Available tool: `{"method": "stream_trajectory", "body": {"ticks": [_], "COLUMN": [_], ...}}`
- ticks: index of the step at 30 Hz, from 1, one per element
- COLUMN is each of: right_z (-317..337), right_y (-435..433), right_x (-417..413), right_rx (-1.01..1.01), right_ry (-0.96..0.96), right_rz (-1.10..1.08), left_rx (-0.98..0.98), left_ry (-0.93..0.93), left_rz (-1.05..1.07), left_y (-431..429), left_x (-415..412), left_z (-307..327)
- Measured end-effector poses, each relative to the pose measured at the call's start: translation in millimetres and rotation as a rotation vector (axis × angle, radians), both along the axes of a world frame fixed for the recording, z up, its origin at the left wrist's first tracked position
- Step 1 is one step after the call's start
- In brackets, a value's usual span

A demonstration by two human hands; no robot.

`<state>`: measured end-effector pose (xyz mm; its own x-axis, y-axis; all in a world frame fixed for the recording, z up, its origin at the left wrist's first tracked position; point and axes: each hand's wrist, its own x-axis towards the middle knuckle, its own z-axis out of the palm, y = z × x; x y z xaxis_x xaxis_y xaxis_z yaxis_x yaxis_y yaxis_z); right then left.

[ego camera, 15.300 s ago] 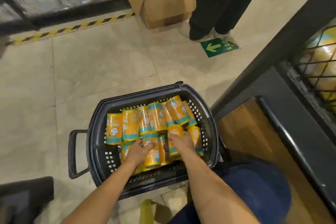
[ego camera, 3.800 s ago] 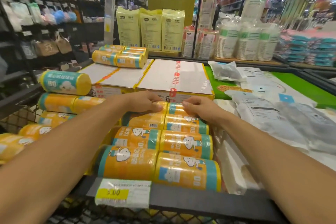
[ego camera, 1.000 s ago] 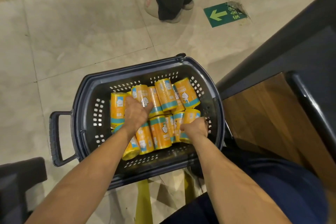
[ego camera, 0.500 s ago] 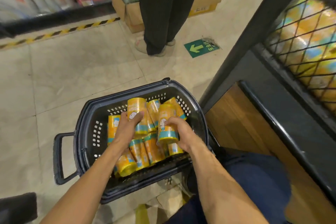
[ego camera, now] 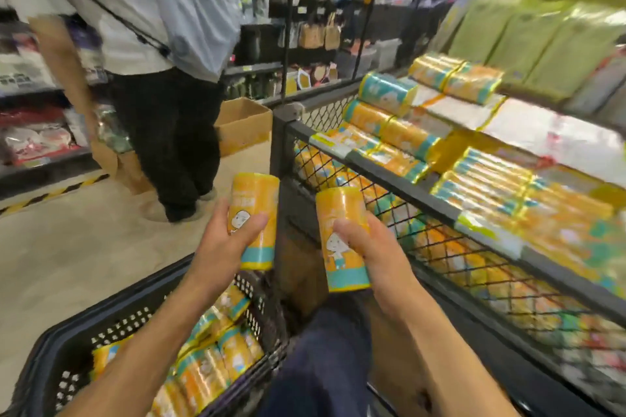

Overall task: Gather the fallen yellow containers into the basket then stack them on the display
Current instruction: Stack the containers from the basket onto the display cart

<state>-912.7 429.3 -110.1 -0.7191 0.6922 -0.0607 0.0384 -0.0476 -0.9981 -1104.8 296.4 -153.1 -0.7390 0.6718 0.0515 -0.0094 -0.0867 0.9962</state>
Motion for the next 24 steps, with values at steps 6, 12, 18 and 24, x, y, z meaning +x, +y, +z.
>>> {"method": "stream_trajectory", "body": {"ticks": [6, 12, 18, 24], "right_z": [89.8, 126.8, 139.6, 129.1], "right_y": [26.1, 76.0, 159.0, 255.6], "right_x": [104.9, 193.9, 227.1, 225.4], "right_rx": [0.179, 0.26, 0.304, 0.592], "right_ry": [0.132, 0.13, -0.017, -0.37], "right_rz": [-0.273, -0.562, -0.778, -0.857], "left_rx": [0.135, 0.204, -0.022, -0.116], "left_ry": [0.121, 0.291, 0.591, 0.999], "left_rz": [-0.285, -0.48, -0.465, -0.534], "left_y": [83.5, 176.4, 296.5, 403.3], "left_x": [72.5, 149.7, 189.3, 177.4], "left_z": [96.9, 163.1, 181.5, 171.8]}}
